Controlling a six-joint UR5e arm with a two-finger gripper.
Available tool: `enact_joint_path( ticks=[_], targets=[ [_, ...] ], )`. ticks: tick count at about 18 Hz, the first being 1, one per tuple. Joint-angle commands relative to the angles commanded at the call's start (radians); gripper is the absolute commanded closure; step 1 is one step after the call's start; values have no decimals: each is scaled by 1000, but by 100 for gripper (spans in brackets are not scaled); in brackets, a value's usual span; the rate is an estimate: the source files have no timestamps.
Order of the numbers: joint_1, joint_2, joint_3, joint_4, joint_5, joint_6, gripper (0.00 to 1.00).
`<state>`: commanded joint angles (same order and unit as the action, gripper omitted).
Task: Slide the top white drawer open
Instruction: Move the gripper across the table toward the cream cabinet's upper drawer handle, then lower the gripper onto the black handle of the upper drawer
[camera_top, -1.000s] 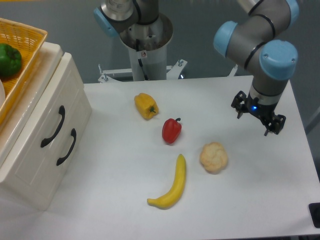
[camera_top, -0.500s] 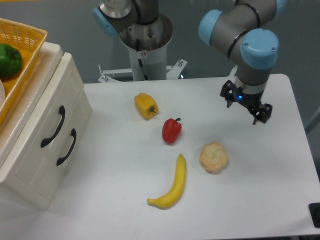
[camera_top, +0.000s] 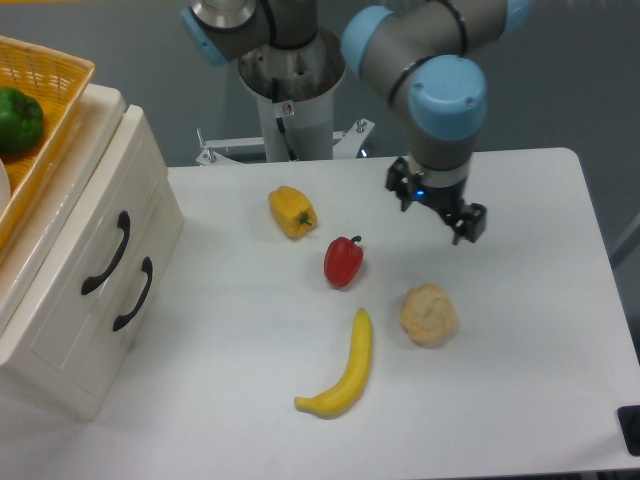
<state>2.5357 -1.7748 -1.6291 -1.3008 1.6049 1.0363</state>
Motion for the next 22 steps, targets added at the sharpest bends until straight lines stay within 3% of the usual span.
enact_joint_path(
  ticks=[6, 9, 14, 19, 22],
  targets=[
    [-89, 0, 6, -5, -156, -280, 0],
    [-118, 2, 12, -6, -243, -323, 0],
    [-181, 3, 12, -6, -270, -508, 0],
    [-219, 8, 12, 2, -374, -527, 0],
    [-255, 6, 11, -29, -411, -530, 0]
  ],
)
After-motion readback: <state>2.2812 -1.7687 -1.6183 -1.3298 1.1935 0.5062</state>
